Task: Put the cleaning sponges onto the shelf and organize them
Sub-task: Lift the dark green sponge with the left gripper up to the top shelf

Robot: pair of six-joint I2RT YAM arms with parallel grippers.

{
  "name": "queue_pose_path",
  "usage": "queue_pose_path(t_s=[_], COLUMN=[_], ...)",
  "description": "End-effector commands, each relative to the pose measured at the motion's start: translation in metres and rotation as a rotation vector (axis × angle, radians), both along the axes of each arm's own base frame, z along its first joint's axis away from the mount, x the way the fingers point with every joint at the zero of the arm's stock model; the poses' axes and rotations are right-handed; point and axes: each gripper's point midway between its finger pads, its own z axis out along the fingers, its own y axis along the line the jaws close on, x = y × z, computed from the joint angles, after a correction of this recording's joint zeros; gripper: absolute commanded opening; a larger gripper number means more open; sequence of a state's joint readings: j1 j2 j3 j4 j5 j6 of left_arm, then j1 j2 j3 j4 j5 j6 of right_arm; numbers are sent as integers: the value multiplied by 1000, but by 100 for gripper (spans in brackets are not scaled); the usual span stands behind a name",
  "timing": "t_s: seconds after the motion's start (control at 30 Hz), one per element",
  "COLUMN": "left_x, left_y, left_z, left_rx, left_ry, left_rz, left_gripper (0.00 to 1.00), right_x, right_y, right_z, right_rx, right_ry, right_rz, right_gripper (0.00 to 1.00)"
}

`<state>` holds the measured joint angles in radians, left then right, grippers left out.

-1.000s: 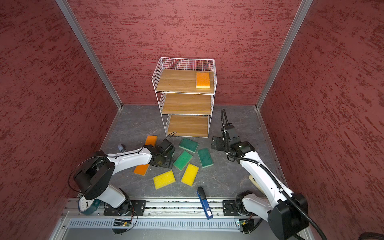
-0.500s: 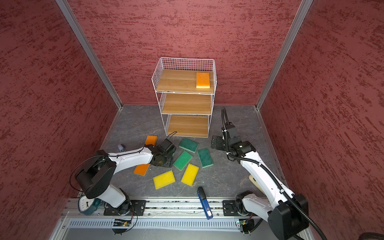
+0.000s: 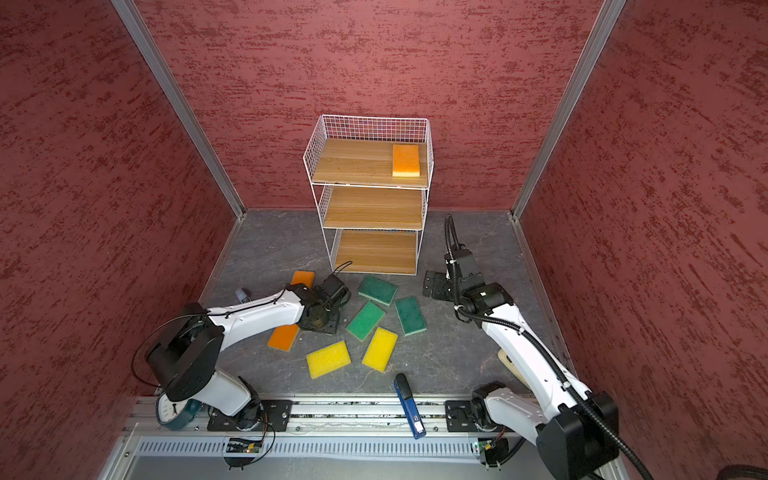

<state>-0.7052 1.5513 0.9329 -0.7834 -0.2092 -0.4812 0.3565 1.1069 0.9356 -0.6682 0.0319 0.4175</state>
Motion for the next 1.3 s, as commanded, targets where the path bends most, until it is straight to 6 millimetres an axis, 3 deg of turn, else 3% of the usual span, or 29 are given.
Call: queue_pose_path(t_s=[0.0, 0.63, 0.83, 1.03, 1.27], left_x=[8, 21, 27, 41, 74], left_y=[0, -21, -17, -36, -69], left_z=[38, 196, 242, 287, 366], left_rx=[-12, -145, -117, -206, -387], left_ry=[-58, -203, -247, -353, -594], left_rz=[-22, -63, -79, -126, -166], left_gripper=[61, 58, 57, 56, 57], right_x=[7, -3, -10, -11, -8], right_y=[1, -3, -4, -3, 5], right_z=[19, 25, 25, 25, 27], right_rx=[19, 34, 14, 23, 56], right_ry=[-56, -96, -85, -88, -88], right_rz=[7, 6, 26, 36, 53], right_gripper=[98, 97, 97, 97, 96])
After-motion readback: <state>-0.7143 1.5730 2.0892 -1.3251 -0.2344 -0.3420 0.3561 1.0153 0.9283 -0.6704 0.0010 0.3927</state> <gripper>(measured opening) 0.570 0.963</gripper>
